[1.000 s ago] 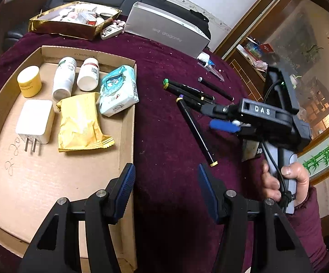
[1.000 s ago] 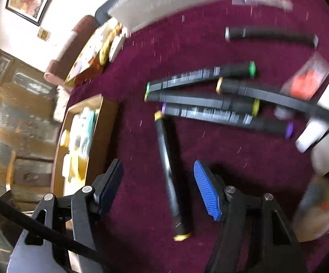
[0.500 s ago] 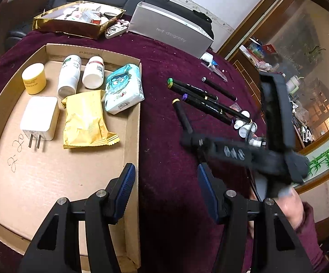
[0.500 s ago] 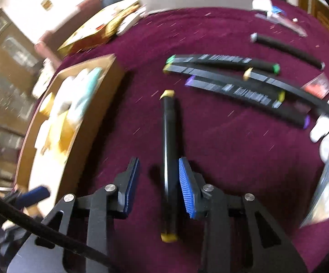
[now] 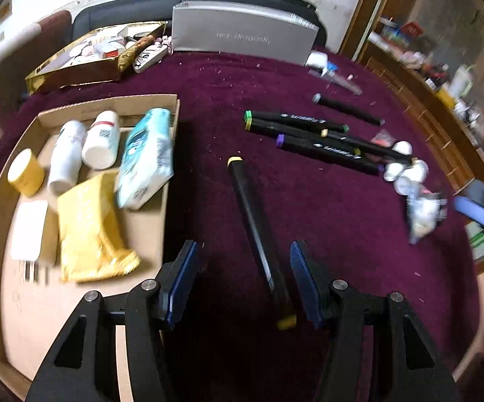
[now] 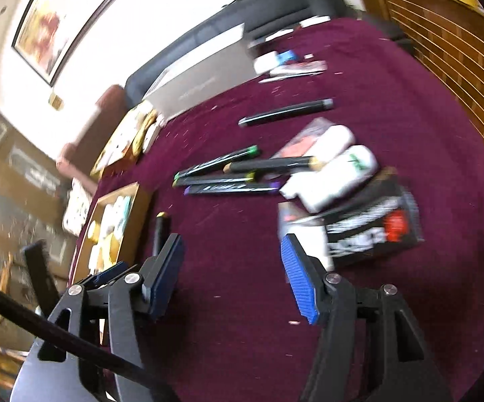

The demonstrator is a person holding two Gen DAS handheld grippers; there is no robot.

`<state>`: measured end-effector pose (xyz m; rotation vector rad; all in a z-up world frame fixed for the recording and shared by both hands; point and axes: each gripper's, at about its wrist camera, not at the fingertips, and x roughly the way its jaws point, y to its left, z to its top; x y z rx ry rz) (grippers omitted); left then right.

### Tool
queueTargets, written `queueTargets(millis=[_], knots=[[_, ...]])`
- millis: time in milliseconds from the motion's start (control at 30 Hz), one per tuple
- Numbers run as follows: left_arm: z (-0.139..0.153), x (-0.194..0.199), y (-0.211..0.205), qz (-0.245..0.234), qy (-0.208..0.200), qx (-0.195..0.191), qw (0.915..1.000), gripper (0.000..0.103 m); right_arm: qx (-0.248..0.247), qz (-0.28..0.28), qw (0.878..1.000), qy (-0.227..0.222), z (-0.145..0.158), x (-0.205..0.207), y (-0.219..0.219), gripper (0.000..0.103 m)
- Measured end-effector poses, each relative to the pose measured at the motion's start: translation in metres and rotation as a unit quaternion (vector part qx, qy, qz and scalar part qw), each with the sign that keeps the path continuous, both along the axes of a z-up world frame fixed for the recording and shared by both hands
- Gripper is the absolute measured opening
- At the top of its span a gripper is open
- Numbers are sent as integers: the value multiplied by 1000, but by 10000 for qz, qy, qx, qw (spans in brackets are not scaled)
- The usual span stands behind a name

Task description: Organize objects

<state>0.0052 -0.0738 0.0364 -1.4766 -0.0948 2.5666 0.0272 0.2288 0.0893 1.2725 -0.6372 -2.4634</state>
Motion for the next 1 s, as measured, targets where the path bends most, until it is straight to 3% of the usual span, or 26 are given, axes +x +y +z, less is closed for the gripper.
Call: queueTargets(millis=[133,267,300,333,367,400,600,767,900,1000], knots=[[-17,-17,21,-42,-152,-319,9994,50,-196,-187,9996,-75,-6,-3,11,60],[-24,-19,38,-79,229,-956,9951,50,-290,-96,9995,-76,-14,-10,6,60],[-24,-17,40,-149,334,-977,9945,42,-313,-68,9995,-64,-14,-9,9,60],[-25,-15,40,-330,356,-812,9955,32,-302,-71,9995,-53,-13,-8,9,60],[-24,-13,37,-391,364,-723,9959,14,-260,-86,9996,-36,-13,-8,11,60],[-22,-11,36,-435,325,-663,9963,11,-206,-114,9997,-22,-13,-9,14,60],[1,16,24,-669,490,-130,9965,11,91,-856,9963,26,-18,-11,46,61],[22,37,11,-687,607,359,9951,11,-231,-1359,9904,-135,-34,-24,73,61],[31,45,-6,-586,624,615,9944,11,-796,-807,9927,-402,-51,-35,60,63],[33,50,-23,-491,582,816,9937,11,-1241,343,9897,-625,-51,-25,19,63]])
